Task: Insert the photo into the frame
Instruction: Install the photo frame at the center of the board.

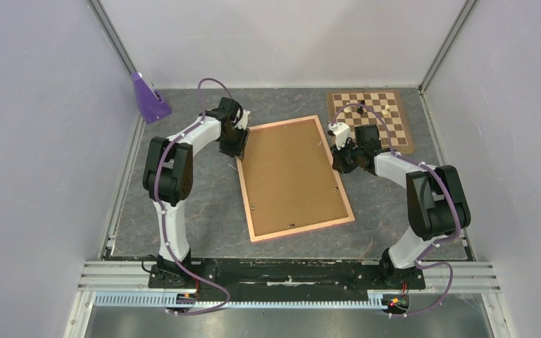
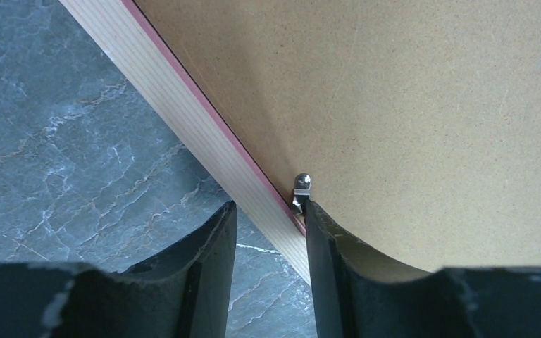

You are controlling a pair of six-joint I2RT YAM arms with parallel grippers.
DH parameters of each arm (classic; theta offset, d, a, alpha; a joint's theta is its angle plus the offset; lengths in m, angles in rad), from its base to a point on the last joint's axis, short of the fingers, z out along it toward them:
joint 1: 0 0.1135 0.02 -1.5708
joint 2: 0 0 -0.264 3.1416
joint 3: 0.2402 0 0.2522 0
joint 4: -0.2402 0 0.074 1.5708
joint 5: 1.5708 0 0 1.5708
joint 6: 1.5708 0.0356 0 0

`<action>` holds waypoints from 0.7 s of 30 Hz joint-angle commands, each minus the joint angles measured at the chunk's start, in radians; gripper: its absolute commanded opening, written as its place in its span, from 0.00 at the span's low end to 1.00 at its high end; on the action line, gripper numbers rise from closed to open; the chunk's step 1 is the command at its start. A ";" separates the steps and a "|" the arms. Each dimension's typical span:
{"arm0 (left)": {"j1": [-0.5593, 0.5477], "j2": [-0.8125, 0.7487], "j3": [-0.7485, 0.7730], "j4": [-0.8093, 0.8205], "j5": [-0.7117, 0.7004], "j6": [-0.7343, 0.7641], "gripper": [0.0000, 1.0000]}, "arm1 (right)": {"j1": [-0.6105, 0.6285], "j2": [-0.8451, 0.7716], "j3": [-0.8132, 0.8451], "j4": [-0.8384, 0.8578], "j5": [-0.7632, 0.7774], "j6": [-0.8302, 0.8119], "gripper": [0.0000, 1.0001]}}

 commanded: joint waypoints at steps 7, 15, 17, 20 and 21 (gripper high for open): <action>-0.012 0.036 0.071 0.040 -0.020 0.039 0.51 | -0.010 0.027 0.002 0.003 0.009 -0.029 0.19; -0.012 0.021 0.045 0.022 -0.034 0.066 0.46 | -0.013 0.029 0.009 0.001 0.005 -0.026 0.19; -0.012 0.017 0.038 0.019 -0.035 0.075 0.43 | -0.012 0.027 0.011 0.000 0.007 -0.025 0.19; -0.012 0.017 0.036 0.016 -0.037 0.093 0.37 | -0.016 0.024 0.012 -0.001 0.008 -0.026 0.18; -0.012 0.019 0.038 0.015 -0.040 0.100 0.34 | -0.016 0.024 0.013 -0.001 0.008 -0.026 0.18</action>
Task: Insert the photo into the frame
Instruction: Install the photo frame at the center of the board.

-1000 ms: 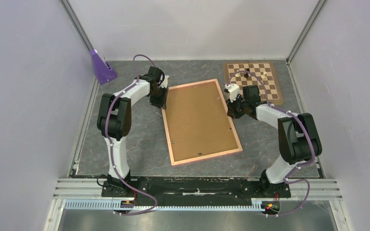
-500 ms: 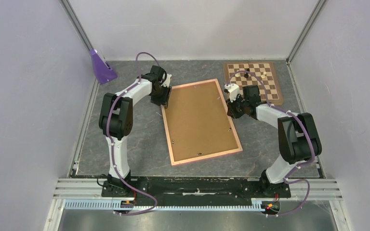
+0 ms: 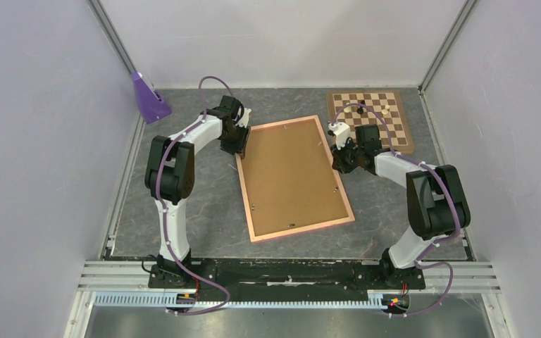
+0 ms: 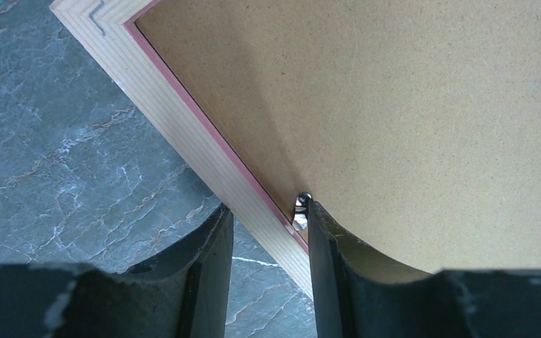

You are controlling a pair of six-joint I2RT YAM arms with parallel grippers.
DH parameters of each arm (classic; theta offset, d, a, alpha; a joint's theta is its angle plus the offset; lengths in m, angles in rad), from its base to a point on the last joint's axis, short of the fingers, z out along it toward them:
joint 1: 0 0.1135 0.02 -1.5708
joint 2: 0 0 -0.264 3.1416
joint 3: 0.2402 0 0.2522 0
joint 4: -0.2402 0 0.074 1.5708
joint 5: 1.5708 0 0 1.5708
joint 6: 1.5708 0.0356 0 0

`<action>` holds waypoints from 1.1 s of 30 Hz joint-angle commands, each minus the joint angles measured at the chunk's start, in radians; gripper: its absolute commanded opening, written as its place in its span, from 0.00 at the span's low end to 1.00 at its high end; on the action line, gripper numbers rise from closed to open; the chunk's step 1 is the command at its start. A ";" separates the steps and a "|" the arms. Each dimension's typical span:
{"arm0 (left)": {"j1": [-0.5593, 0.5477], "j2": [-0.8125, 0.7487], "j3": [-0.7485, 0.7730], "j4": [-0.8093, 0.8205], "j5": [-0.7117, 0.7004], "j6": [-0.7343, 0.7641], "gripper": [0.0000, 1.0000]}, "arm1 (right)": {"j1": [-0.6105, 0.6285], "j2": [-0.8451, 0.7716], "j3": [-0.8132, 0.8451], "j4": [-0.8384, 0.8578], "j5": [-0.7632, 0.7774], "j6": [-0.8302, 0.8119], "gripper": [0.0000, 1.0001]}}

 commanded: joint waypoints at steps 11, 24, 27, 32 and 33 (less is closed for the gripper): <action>-0.015 -0.002 -0.001 0.017 -0.028 0.192 0.15 | -0.017 0.026 0.021 -0.013 0.053 -0.056 0.18; -0.020 0.034 0.061 -0.061 -0.014 0.283 0.02 | -0.026 0.040 0.035 -0.025 0.083 -0.108 0.17; -0.020 0.045 0.091 -0.088 -0.002 0.285 0.02 | -0.026 0.043 0.037 -0.025 0.082 -0.112 0.17; -0.021 0.058 0.124 -0.126 0.018 0.259 0.11 | -0.026 0.038 0.040 -0.029 0.061 -0.109 0.17; -0.021 0.059 0.123 -0.129 0.020 0.250 0.16 | -0.026 0.033 0.040 -0.031 0.055 -0.105 0.18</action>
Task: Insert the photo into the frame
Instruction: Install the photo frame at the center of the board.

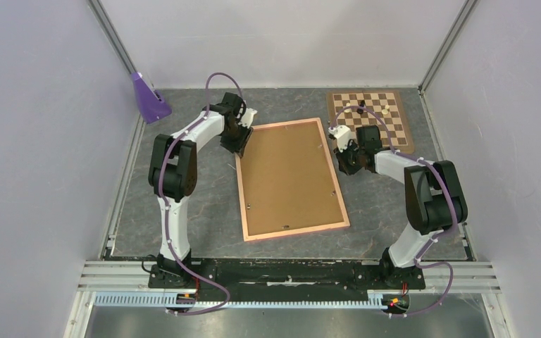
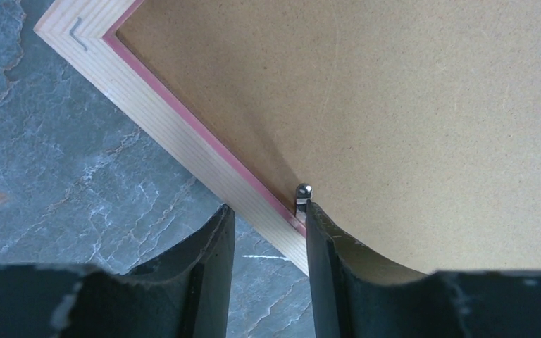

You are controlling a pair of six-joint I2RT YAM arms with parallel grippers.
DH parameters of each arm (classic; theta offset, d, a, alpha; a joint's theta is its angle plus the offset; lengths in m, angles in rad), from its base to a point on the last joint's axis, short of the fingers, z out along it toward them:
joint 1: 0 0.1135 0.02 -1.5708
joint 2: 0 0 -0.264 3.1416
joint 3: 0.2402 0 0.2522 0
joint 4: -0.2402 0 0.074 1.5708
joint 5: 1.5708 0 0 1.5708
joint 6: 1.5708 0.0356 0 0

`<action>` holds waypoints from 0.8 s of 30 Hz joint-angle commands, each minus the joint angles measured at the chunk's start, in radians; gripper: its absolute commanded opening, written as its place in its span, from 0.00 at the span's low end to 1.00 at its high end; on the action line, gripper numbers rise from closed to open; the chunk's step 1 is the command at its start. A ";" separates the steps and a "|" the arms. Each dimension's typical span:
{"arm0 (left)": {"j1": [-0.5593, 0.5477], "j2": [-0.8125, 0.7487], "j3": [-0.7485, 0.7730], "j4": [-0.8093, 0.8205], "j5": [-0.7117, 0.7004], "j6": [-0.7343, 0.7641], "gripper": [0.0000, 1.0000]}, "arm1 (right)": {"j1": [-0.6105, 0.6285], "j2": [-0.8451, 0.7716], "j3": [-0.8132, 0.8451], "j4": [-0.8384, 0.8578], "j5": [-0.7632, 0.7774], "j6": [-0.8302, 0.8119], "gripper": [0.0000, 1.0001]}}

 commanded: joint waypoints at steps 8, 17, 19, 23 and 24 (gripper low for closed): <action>-0.014 0.018 0.051 -0.041 -0.015 -0.003 0.44 | -0.003 -0.095 0.016 0.000 -0.066 0.057 0.45; -0.013 0.036 0.100 -0.078 0.052 -0.074 0.48 | -0.002 -0.106 0.004 -0.002 -0.108 0.094 0.54; -0.013 0.034 0.102 -0.081 0.055 -0.077 0.50 | -0.002 -0.103 -0.002 -0.002 -0.112 0.091 0.54; -0.012 0.035 0.101 -0.081 0.028 -0.069 0.51 | -0.002 -0.092 -0.009 -0.006 -0.123 0.091 0.54; -0.013 0.032 0.098 -0.082 0.027 -0.067 0.51 | -0.001 -0.090 -0.011 -0.010 -0.126 0.091 0.54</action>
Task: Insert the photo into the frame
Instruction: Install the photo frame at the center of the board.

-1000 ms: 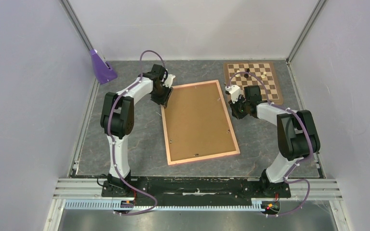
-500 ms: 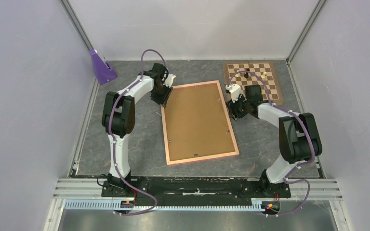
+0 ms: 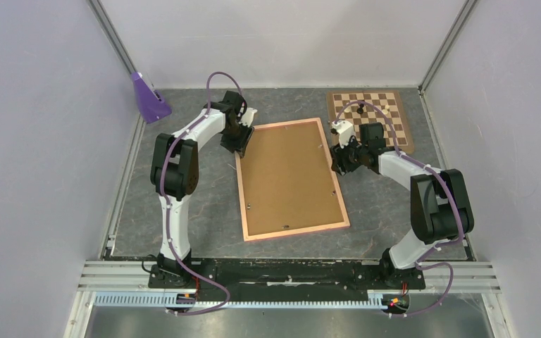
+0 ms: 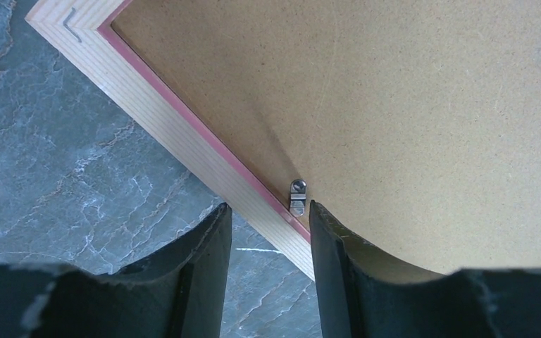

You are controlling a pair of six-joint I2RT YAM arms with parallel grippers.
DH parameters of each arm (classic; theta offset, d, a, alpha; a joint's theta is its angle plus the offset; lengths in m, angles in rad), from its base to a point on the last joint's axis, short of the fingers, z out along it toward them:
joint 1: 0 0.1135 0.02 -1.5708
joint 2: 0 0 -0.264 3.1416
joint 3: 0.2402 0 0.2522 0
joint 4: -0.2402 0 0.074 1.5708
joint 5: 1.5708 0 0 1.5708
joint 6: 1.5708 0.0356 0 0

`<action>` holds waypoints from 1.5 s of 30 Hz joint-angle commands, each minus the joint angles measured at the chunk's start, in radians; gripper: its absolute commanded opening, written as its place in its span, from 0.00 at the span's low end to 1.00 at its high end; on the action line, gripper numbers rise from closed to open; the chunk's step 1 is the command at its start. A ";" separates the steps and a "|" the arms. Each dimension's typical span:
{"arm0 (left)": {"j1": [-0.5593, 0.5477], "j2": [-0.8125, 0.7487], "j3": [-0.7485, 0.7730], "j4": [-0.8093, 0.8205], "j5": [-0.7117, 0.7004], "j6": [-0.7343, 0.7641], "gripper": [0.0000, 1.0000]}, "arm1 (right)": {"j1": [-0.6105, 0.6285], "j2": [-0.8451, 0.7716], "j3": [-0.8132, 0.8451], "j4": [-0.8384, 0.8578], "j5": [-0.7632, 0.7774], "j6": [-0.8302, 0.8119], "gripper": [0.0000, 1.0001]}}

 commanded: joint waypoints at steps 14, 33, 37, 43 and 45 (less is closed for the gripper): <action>-0.009 -0.175 -0.126 -0.006 0.047 -0.085 0.66 | 0.036 -0.114 -0.047 -0.015 -0.051 -0.053 0.58; -0.083 -0.464 -0.375 -0.024 0.330 0.216 0.68 | 0.164 -0.225 -0.123 -0.049 0.136 -0.156 0.58; -0.124 -0.483 -0.415 -0.003 0.232 0.208 0.68 | 0.153 -0.218 -0.111 -0.041 0.165 -0.123 0.58; -0.134 -0.507 -0.496 0.027 0.077 0.062 0.70 | 0.111 -0.222 -0.118 -0.025 0.202 -0.110 0.57; -0.144 -0.521 -0.516 0.005 0.063 0.038 0.73 | 0.099 -0.223 -0.125 -0.023 0.203 -0.104 0.56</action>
